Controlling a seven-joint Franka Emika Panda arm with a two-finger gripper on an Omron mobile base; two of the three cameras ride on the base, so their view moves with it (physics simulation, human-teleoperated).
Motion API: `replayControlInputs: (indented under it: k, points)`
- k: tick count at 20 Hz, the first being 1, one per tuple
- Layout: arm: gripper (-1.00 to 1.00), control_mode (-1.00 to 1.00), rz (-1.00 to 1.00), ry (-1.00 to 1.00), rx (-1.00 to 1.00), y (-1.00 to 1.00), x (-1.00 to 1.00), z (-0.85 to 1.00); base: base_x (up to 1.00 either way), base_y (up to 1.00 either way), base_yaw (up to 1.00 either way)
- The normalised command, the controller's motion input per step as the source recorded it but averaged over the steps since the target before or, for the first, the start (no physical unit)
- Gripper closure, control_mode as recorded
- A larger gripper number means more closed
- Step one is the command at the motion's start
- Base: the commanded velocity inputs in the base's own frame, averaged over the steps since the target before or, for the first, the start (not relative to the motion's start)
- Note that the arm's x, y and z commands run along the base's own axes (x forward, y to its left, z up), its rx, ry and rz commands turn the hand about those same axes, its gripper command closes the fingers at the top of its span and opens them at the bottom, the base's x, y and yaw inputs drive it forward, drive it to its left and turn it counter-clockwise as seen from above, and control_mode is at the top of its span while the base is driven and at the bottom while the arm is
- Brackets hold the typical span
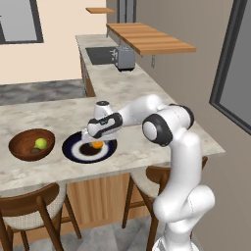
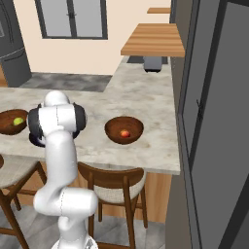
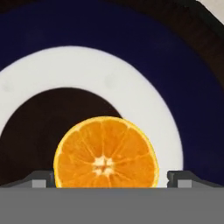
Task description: Take the fruits from the plate on the dining counter and place two fruits in each bowl.
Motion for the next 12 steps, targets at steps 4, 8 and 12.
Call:
replayControlInputs:
  k: [4,8,12]
  points:
    - [-1.00,-1.00,0.00,0.00,0.00,0.10,0.15,-0.11,0.00,0.00,0.00]
    - [-1.00,-1.00,0.00,0.00,0.00,0.01,0.02,-0.16,0.00,0.00,0.00]
    - [-1.00,-1.00,0.00,0.00,0.00,0.00,0.00,-0.16,0.00,0.00,0.00]
